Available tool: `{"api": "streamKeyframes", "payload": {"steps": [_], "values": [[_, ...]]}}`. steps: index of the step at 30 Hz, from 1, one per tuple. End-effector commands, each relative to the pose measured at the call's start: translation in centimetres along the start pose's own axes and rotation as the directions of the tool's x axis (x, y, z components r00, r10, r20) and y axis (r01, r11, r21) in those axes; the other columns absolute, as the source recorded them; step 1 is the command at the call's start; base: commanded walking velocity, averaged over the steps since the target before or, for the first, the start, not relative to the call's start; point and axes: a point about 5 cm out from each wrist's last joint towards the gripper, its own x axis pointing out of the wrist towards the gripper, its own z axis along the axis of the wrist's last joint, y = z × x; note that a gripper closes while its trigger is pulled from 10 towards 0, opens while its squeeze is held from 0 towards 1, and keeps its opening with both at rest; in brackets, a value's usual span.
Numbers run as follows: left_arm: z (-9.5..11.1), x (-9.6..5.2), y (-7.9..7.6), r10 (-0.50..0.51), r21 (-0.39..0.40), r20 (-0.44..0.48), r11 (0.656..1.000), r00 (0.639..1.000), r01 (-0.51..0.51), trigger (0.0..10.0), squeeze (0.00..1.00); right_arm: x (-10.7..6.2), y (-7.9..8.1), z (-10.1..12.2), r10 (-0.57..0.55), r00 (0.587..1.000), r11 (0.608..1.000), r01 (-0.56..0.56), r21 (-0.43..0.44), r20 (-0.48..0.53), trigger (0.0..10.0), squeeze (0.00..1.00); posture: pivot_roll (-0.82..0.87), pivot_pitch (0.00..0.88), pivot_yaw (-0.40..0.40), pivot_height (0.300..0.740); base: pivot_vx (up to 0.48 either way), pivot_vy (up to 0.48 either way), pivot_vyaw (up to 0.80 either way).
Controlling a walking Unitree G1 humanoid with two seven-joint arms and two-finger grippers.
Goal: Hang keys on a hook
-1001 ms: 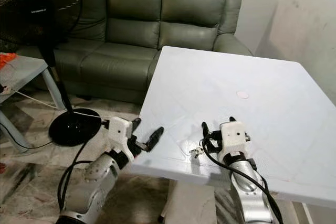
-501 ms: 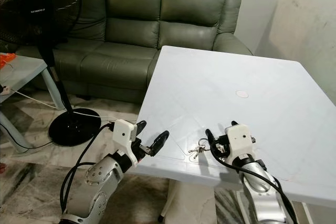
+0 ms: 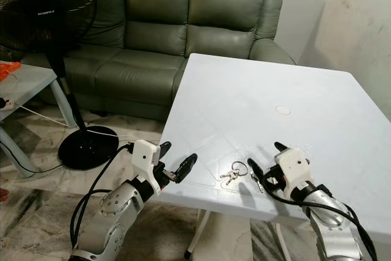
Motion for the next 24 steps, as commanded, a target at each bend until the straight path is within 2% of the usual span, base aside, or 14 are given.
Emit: {"api": "streamKeyframes", "payload": {"steps": [1, 4, 5, 8, 9, 10, 11, 12, 13, 17, 24], "values": [[0.5, 0.2, -0.3, -0.011, 0.019, 0.009, 1.000, 1.000, 0.011, 10.0, 0.00, -0.2, 0.3, -0.8, 0.037, 0.998, 0.999, -0.038, -0.024, -0.052, 10.0, 0.00, -0.02, 0.012, -0.060, 0.740, 0.000, 0.000, 0.00], [0.5, 0.2, -0.2, -0.008, 0.019, 0.009, 1.000, 1.000, 0.008, 10.0, 0.00, -0.1, 0.5, -1.1, 0.043, 0.997, 0.999, -0.045, -0.031, -0.059, 10.0, 0.00, -0.02, 0.012, -0.060, 0.740, 0.000, 0.000, 0.00], [0.5, 0.2, -0.2, -0.007, 0.019, 0.010, 1.000, 1.000, 0.007, 10.0, 0.00, 0.0, 0.6, -1.2, 0.056, 0.996, 0.998, -0.058, -0.025, -0.066, 8.9, 0.00, -0.02, 0.014, -0.061, 0.740, 0.000, 0.000, 0.00], [0.6, 0.1, -0.1, 0.000, 0.015, 0.013, 1.000, 1.000, 0.000, 10.0, 0.00, -0.1, 0.8, -1.5, 0.073, 0.994, 0.996, -0.076, -0.036, -0.083, 8.7, 0.00, -0.02, 0.014, -0.061, 0.740, 0.000, 0.000, 0.00], [0.6, 0.1, -0.1, 0.001, 0.014, 0.013, 1.000, 1.000, -0.002, 10.0, 0.00, -0.1, 0.8, -1.6, 0.085, 0.993, 0.996, -0.088, -0.029, -0.087, 5.4, 0.00, -0.02, 0.018, -0.062, 0.740, 0.000, 0.000, 0.00], [0.6, 0.1, -0.1, 0.001, 0.014, 0.013, 1.000, 1.000, -0.002, 10.0, 0.00, -0.1, 0.8, -1.6, 0.085, 0.993, 0.996, -0.088, -0.029, -0.087, 5.4, 0.00, -0.02, 0.018, -0.062, 0.740, 0.000, 0.000, 0.00], [0.6, 0.1, -0.1, 0.004, 0.013, 0.013, 1.000, 1.000, -0.004, 10.0, 0.00, -0.3, 0.9, -1.7, 0.103, 0.991, 0.994, -0.105, -0.018, -0.088, 2.7, 0.00, -0.02, 0.022, -0.066, 0.740, 0.000, 0.000, 0.00], [0.6, 0.1, -0.1, 0.005, 0.012, 0.013, 1.000, 1.000, -0.006, 10.0, 0.00, -0.3, 0.9, -1.8, 0.107, 0.990, 0.994, -0.109, -0.014, -0.087, 2.7, 0.00, -0.02, 0.022, -0.066, 0.740, 0.000, 0.000, 0.00], [0.6, 0.0, 0.0, 0.008, 0.011, 0.013, 1.000, 1.000, -0.008, 10.0, 0.00, -0.4, 0.8, -1.9, 0.108, 0.989, 0.994, -0.110, -0.023, -0.097, 0.0, 0.00, -0.02, 0.022, -0.066, 0.740, 0.000, 0.000, 0.00], [0.5, 0.0, 0.0, 0.017, 0.004, 0.013, 1.000, 1.000, -0.017, 10.0, 0.00, -0.7, 0.7, -2.1, 0.123, 0.987, 0.991, -0.127, -0.037, -0.108, 0.0, 0.00, -0.02, 0.031, -0.067, 0.740, 0.000, 0.000, 0.00], [0.5, 0.0, 0.1, 0.023, 0.001, 0.016, 1.000, 1.000, -0.023, 10.0, 0.00, -1.1, 0.4, -2.5, 0.130, 0.985, 0.991, -0.132, -0.011, -0.116, 0.0, 0.00, -0.02, 0.036, -0.066, 0.740, 0.000, 0.000, 0.00]]}}
